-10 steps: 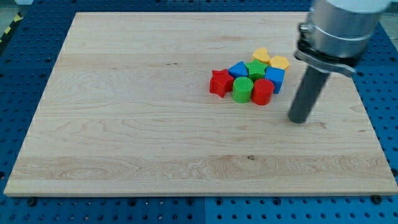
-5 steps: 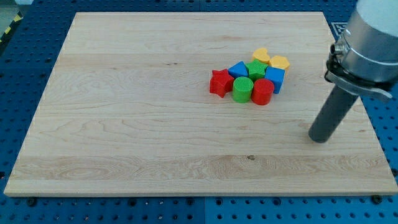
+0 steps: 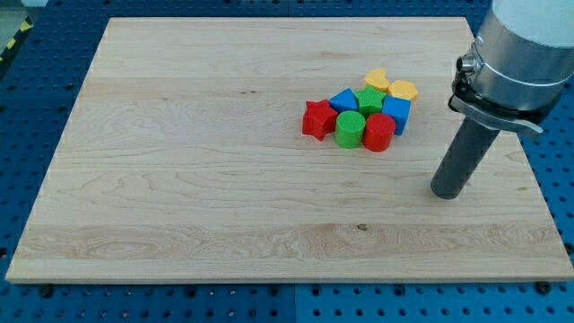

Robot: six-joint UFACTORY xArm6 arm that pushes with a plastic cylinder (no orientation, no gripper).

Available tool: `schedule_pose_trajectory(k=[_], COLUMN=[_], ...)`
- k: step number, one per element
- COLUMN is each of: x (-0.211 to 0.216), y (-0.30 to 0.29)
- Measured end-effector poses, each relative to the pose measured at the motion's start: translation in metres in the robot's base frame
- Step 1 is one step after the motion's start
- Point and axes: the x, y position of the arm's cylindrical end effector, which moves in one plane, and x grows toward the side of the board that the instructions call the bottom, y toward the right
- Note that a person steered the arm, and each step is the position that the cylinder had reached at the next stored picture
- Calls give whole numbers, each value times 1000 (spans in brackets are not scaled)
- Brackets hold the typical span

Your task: Separate the red circle from the group of blocks

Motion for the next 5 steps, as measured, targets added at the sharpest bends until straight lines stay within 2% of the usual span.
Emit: schedule_pose_trajectory(k=[5], x=[-9], y=[5])
